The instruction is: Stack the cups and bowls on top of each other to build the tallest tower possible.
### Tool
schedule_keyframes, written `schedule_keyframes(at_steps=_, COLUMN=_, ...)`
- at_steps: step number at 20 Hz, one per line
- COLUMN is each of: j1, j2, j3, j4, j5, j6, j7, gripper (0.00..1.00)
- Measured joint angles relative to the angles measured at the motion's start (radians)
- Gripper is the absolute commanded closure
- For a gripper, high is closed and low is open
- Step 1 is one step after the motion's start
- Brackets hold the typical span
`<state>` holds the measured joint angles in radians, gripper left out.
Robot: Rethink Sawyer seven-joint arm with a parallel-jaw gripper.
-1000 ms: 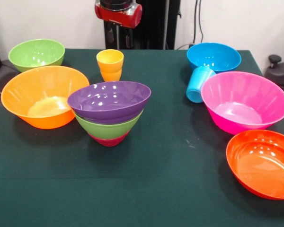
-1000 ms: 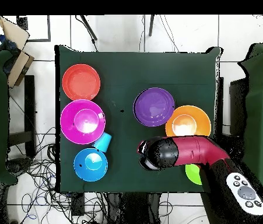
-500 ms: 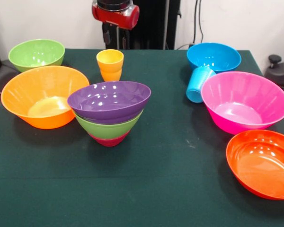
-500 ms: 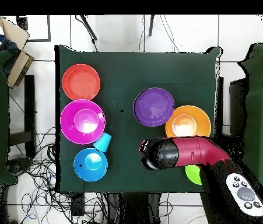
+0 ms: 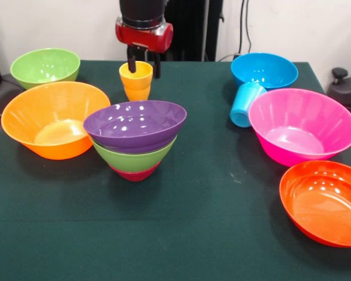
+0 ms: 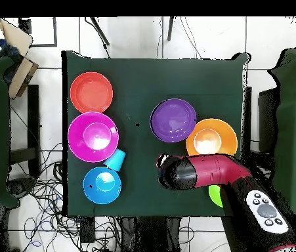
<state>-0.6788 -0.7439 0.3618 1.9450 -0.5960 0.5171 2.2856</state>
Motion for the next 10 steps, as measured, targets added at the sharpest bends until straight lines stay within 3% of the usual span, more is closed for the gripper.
schedule_keyframes(at_steps=10, j1=0.020, j2=0.038, j3=-0.041, j4=-0.001, j5=0.000, j6=-0.015, j7=0.000, gripper=0.00)
